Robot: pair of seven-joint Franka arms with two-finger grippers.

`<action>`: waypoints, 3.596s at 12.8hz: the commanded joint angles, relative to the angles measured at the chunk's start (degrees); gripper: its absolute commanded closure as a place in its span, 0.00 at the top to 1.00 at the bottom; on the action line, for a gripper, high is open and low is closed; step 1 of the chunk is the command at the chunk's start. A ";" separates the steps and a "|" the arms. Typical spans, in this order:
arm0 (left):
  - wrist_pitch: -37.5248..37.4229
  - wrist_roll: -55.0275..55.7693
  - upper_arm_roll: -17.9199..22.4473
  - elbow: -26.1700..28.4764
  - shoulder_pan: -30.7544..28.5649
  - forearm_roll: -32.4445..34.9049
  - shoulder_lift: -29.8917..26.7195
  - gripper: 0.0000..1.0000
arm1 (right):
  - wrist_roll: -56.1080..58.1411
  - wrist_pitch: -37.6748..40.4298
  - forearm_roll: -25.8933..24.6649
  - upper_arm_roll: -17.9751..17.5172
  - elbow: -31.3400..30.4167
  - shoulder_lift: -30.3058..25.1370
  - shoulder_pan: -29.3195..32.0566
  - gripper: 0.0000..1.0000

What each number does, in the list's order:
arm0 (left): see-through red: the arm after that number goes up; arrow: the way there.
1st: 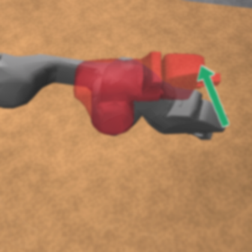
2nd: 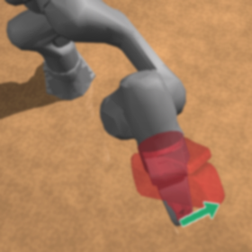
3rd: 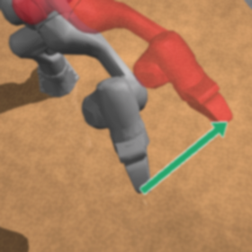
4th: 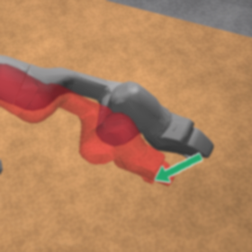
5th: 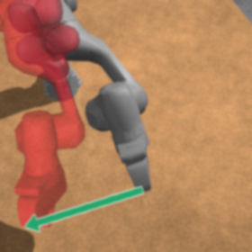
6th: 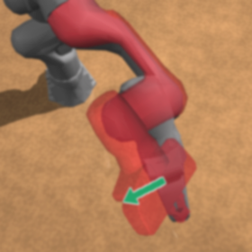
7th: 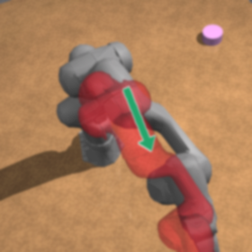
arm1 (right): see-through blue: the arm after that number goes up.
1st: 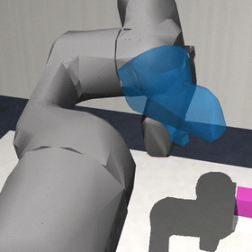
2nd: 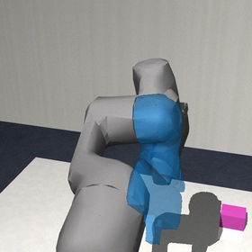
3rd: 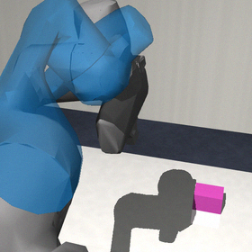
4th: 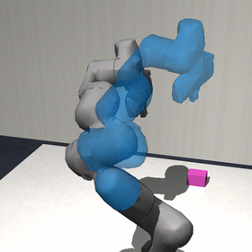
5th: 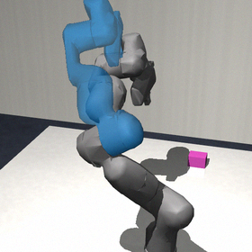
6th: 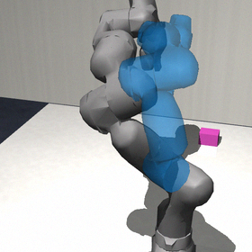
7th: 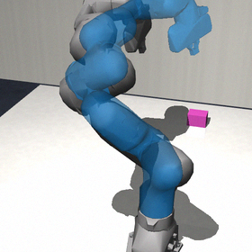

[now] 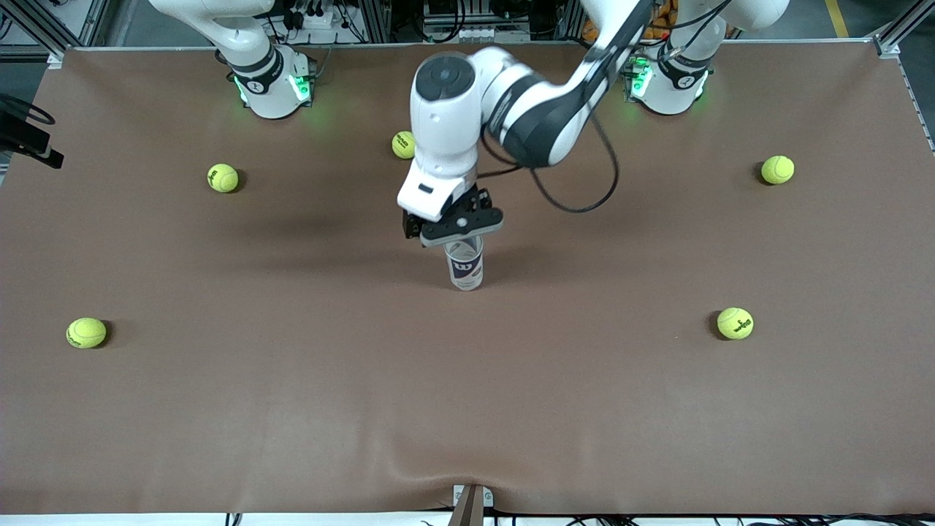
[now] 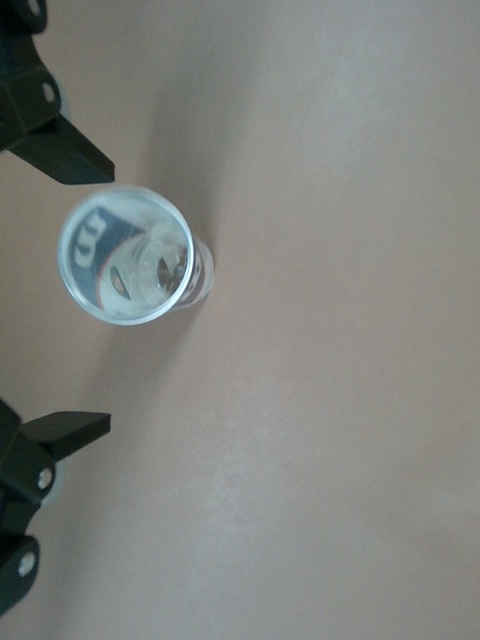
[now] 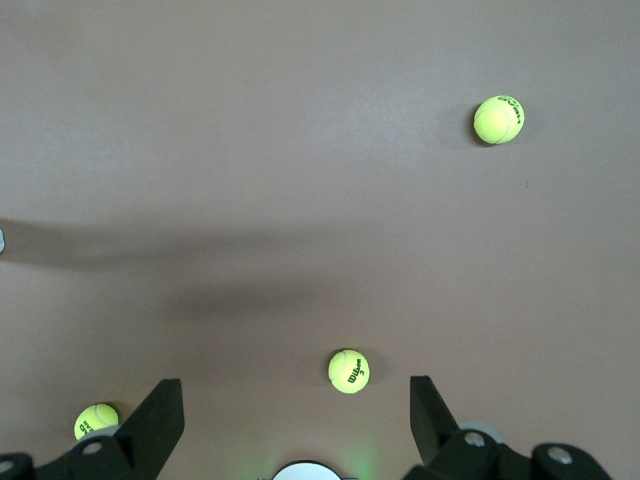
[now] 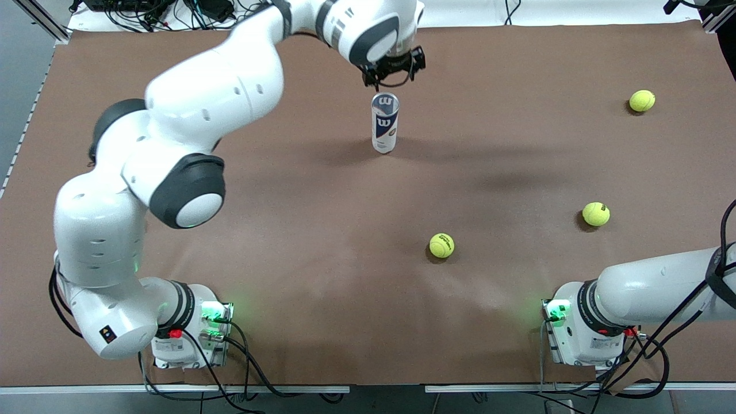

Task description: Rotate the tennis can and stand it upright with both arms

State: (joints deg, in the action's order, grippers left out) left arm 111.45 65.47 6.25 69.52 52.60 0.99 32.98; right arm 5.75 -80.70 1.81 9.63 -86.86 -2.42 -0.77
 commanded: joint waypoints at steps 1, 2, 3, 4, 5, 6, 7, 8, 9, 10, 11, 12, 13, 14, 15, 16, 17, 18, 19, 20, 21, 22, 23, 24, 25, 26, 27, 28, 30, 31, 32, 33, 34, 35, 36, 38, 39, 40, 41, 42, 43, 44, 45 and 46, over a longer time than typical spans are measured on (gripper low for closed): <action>-4.56 0.01 0.17 1.32 -3.19 1.29 -6.94 1.00 | -1.27 -0.25 -0.40 -1.10 -1.11 -1.18 0.94 1.00; -6.57 -0.25 0.08 1.67 -5.29 1.21 -9.31 1.00 | -1.27 -0.33 -0.49 -1.10 -1.11 -1.18 0.94 1.00; -8.94 -1.04 0.08 2.02 -7.49 1.03 -11.51 1.00 | -1.27 -0.34 -0.49 -1.10 -1.11 -1.18 0.94 1.00; -11.23 -1.83 0.08 2.11 -9.69 1.12 -13.79 1.00 | -1.27 -0.34 -0.49 -1.19 -1.11 -1.18 0.94 1.00; -13.16 -3.32 0.08 2.20 -12.06 1.12 -15.38 1.00 | -1.27 -0.34 -0.66 -1.28 -1.03 -1.09 0.86 1.00; -15.01 -4.99 0.08 2.20 -14.08 1.20 -17.05 1.00 | -1.27 -0.34 -1.27 -1.80 -1.03 -1.09 0.86 1.00; -16.60 -6.74 0.08 2.20 -16.28 1.29 -18.29 1.00 | -1.44 -0.25 -2.06 -2.50 -1.03 -1.09 0.86 1.00; -18.09 -9.63 0.08 2.20 -18.74 1.12 -19.69 1.00 | -1.71 -0.25 -2.85 -2.94 -1.11 -1.09 0.94 1.00; -20.11 -14.18 0.08 2.46 -21.28 0.94 -20.57 1.00 | -1.71 -0.33 -2.86 -3.38 -1.03 -1.09 1.38 1.00; -22.91 -18.41 0.08 2.64 -23.48 0.94 -21.54 1.00 | -1.71 -0.51 -3.03 -3.39 -1.03 -0.92 1.12 1.00; -24.68 -21.32 0.08 2.64 -25.86 1.03 -22.33 1.00 | -1.71 -0.34 -3.04 -3.30 -1.03 -1.00 1.38 1.00; -25.65 -24.48 0.00 3.08 -28.40 1.03 -23.21 1.00 | -1.62 -0.25 -3.04 -3.30 -1.03 -1.01 1.38 1.00; -26.36 -27.82 -0.01 3.69 -30.34 0.94 -24.44 1.00 | -1.62 -0.16 -3.04 -3.30 -1.03 -1.01 1.38 1.00; -26.72 -31.07 -0.01 4.92 -32.36 0.94 -25.58 1.00 | -1.62 -0.16 -2.95 -3.30 -1.03 -1.01 1.30 1.00; -26.72 -34.15 -0.09 6.75 -33.95 1.03 -27.33 1.00 | -1.62 0.01 -3.04 -3.30 -1.03 -1.01 1.21 1.00; -26.63 -36.44 -0.09 8.69 -35.18 1.03 -28.57 1.00 | -1.53 -0.07 -3.04 -3.30 -1.11 -0.92 1.21 1.00; -26.63 -38.12 -0.09 10.01 -36.50 1.12 -29.63 1.00 | -1.53 -0.07 -2.95 -3.30 -1.03 -1.00 1.38 1.00; -26.54 -40.14 -0.09 11.77 -37.64 1.12 -30.85 1.00 | -1.36 -0.07 -3.04 -3.30 -1.03 -1.01 1.47 1.00; -26.46 -42.25 -0.18 13.26 -37.92 1.03 -31.91 1.00 | -1.27 -0.07 -2.95 -3.12 -1.03 -1.01 1.47 1.00; -26.37 -42.53 -0.35 14.84 -37.75 1.55 -32.88 1.00 | -1.18 -0.07 -2.95 -3.12 -1.03 -1.01 1.47 1.00; -26.28 -42.97 -0.44 15.56 -37.92 1.64 -33.41 1.00 | -1.18 -0.07 -3.04 -3.12 -1.03 -1.01 1.47 1.00; -26.28 -43.23 -0.44 16.26 -38.01 1.56 -33.68 1.00 | -1.18 -0.07 -3.04 -3.12 -1.03 -1.01 1.47 1.00; -26.02 -43.84 -0.36 16.96 -38.79 1.56 -34.29 1.00 | -1.18 -0.07 -3.04 -3.12 -1.03 -1.01 1.47 1.00; -25.49 -45.33 -0.44 17.32 -39.50 1.56 -34.38 1.00 | -1.18 -0.07 -3.04 -3.12 -1.03 -1.01 1.47 1.00; -24.97 -47.69 -0.53 17.41 -40.63 1.56 -34.38 1.00 | -1.18 0.02 -2.95 -3.12 -1.03 -1.01 1.38 1.00; -24.61 -50.07 -2.10 17.41 -43.43 1.38 -34.30 1.00 | -1.18 0.02 -3.04 -3.12 -1.03 -1.01 1.38 1.00; -23.57 -52.00 -3.77 17.58 -45.55 1.29 -34.21 1.00 | -1.18 0.28 -3.04 -3.12 -1.03 -1.01 1.47 1.00; -22.86 -52.89 -4.31 17.93 -46.44 1.29 -33.95 1.00 | -1.18 0.28 -3.04 -3.12 -1.03 -1.01 1.47 1.00; -21.80 -53.34 -4.58 18.37 -46.53 1.03 -33.77 1.00 | -1.18 0.28 -3.04 -3.12 -1.03 -1.01 1.38 1.00; -21.80 -53.34 -4.58 18.29 -46.53 0.94 -33.68 1.00 | -1.18 0.28 -3.04 -3.12 -1.03 -1.01 1.38 1.00; -21.71 -53.43 -4.58 18.29 -46.53 0.94 -33.59 1.00 | -1.18 0.37 -2.95 -3.12 -1.03 -1.01 1.38 1.00; -21.80 -53.69 -4.75 18.81 -46.53 0.85 -33.94 1.00 | -1.18 0.37 -2.95 -3.12 -1.03 -1.01 1.38 1.00; -22.06 -53.69 -5.45 19.34 -46.53 0.77 -34.20 1.00 | -1.18 0.37 -2.95 -3.12 -1.03 -1.01 1.30 1.00; -22.23 -53.87 -5.80 19.43 -47.40 0.77 -34.29 1.00 | -1.18 0.37 -2.95 -3.12 -1.03 -1.01 1.29 1.00; -22.32 -54.91 -6.94 19.78 -49.07 0.68 -34.82 1.00 | -1.18 0.37 -2.95 -3.12 -1.03 -1.01 1.29 1.00; -22.67 -55.80 -7.83 20.13 -50.83 0.68 -35.26 1.00 | -1.18 0.37 -2.95 -3.21 -1.03 -1.01 1.21 1.00; -23.11 -57.20 -8.00 20.13 -51.36 0.59 -35.35 1.00 | -1.27 0.37 -2.95 -3.21 -1.03 -1.01 1.21 1.00; -23.29 -58.34 -9.31 20.13 -53.11 0.59 -35.44 1.00 | -1.27 0.37 -2.95 -3.21 -1.03 -1.01 1.21 1.00; -23.38 -58.44 -11.76 20.13 -55.04 0.50 -35.44 1.00 | -1.27 0.28 -2.95 -3.21 -1.03 -0.92 1.21 1.00; -23.38 -58.44 -12.30 20.05 -55.58 0.59 -35.35 1.00 | -1.18 0.28 -2.95 -3.12 -1.03 -1.00 1.21 1.00; -23.38 -58.35 -12.40 20.04 -55.67 0.59 -35.35 1.00 | -1.18 0.28 -2.95 -3.21 -1.03 -1.01 1.29 1.00; -23.38 -58.35 -12.40 19.87 -55.76 0.59 -35.26 1.00 | -1.18 0.28 -3.04 -3.12 -1.03 -1.01 1.38 1.00; -23.38 -58.18 -12.48 19.61 -55.76 0.59 -35.00 1.00 | -1.18 0.19 -3.04 -3.12 -0.85 -1.01 1.47 1.00; -23.38 -58.26 -12.49 19.43 -55.76 0.59 -35.00 1.00 | -1.18 0.19 -3.04 -3.12 -0.59 -1.01 1.47 1.00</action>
State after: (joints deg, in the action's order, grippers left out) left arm 88.30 7.91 -5.21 88.19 -1.98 1.11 -0.73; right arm 4.80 -80.41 -0.42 7.47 -86.92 -2.42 -0.59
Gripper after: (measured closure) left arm 0.000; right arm 0.000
